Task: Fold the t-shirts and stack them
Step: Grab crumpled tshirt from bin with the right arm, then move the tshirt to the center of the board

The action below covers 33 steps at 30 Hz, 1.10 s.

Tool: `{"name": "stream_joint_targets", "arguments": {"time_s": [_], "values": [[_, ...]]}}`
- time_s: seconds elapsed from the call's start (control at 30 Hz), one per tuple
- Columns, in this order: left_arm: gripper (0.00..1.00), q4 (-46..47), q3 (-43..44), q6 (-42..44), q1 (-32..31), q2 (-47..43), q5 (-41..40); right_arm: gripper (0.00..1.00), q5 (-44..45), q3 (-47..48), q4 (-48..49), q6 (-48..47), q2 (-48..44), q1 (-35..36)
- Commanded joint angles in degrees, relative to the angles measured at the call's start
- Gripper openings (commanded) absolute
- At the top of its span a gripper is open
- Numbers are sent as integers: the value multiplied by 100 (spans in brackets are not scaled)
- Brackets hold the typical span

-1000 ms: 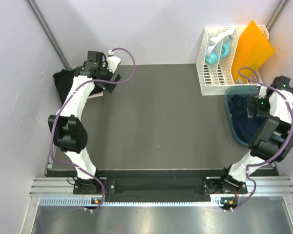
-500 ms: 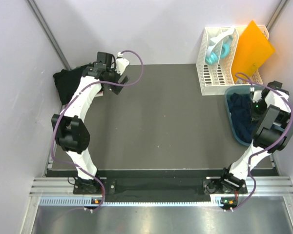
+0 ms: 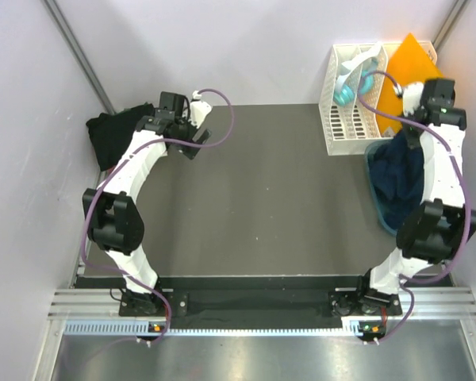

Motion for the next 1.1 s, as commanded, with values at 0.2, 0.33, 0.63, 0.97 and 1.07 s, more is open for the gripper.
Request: {"name": "stream_joint_targets", "arguments": {"time_s": [0.2, 0.33, 0.63, 0.97, 1.07], "values": [[99, 466, -166, 190, -105, -150, 479, 0, 2199, 1262, 2115, -1629, -1169, 1984], [96, 721, -175, 199, -122, -53, 541, 0, 2506, 1086, 3100, -2132, -1275, 2690], [93, 1160, 54, 111, -271, 141, 725, 0, 2516, 489, 4892, -2450, -1117, 3991], [96, 1618, -131, -724, -351, 167, 1929, 0, 2183, 849, 4859, -1808, -475, 4984], [96, 1837, -350, -759, -342, -52, 1895, 0, 1937, 691, 4780, -1441, -545, 5484]]}}
